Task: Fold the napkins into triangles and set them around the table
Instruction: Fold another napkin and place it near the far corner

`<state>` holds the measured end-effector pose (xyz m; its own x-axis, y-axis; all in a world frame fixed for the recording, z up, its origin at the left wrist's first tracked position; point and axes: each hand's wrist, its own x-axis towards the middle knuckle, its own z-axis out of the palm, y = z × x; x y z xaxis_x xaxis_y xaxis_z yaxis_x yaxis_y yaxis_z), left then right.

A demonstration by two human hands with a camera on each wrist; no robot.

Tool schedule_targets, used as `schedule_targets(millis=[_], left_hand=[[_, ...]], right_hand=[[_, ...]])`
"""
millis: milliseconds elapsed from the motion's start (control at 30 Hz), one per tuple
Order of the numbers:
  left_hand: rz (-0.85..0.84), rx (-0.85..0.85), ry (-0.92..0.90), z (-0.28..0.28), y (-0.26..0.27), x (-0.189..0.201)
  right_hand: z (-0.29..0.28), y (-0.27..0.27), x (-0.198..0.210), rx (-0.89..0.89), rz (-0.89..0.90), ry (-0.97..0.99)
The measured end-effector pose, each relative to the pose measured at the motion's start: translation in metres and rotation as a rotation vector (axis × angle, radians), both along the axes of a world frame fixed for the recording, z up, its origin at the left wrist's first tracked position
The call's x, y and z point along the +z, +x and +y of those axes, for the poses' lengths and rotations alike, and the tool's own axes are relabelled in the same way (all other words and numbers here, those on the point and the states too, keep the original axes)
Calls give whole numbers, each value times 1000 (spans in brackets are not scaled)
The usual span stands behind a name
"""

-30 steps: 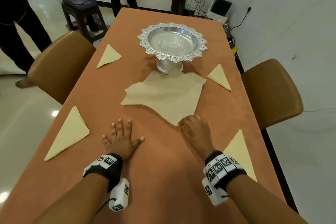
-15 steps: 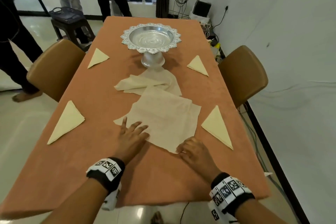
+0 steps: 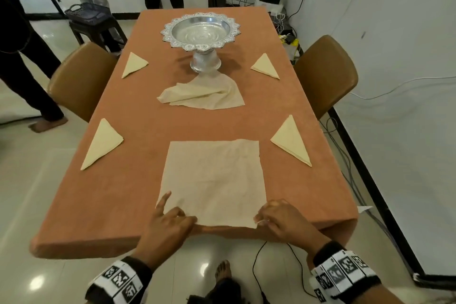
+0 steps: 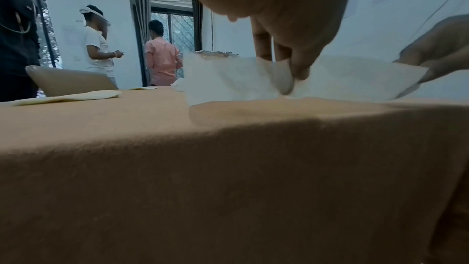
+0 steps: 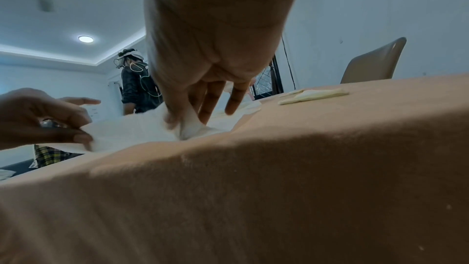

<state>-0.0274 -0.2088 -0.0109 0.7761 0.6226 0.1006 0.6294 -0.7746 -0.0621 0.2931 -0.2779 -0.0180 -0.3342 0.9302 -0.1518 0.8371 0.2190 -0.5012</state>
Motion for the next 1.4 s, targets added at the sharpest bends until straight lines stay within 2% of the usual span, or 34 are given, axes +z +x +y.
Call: schedule_targets(millis=[100, 167, 233, 300, 400, 433, 533, 633, 767, 933, 1100, 1233, 1333, 1400], left_hand=[[-35, -32, -139, -14, -3, 6], [-173, 29, -199, 0, 7, 20], [-251, 173, -295, 31, 22, 32], [-161, 286, -384, 71, 38, 28], [90, 346, -459, 129, 57, 8], [124, 364, -465, 144, 59, 3], [67, 415, -467, 181, 56, -3], [40, 382, -461, 202, 49, -6], [-4, 409, -679, 220, 37, -8], [3, 349, -743, 257, 26, 5], [-71, 357, -738, 300, 23, 18], [-114, 392, -566, 336, 33, 32], [-244, 420, -329, 354, 38, 58], [-368, 369, -131, 352, 36, 81]], right_hand=[[-1, 0, 12, 53, -58, -147], [11, -3, 26, -59, 41, -106], [37, -10, 35, -236, 121, -8], [73, -25, 35, -297, 58, 53], [128, -37, 16, -306, -123, 7], [143, -37, 12, -337, -153, 10], [177, -24, 8, -407, -234, -16], [193, -19, 6, -388, -315, -67], [207, -12, 6, -425, -228, -199], [238, -3, 27, -313, -301, -309], [279, 4, 45, -269, -172, -343], [324, 9, 58, -290, -266, -124], [345, 7, 77, -375, -314, 237], [340, 3, 95, -409, -284, 523]])
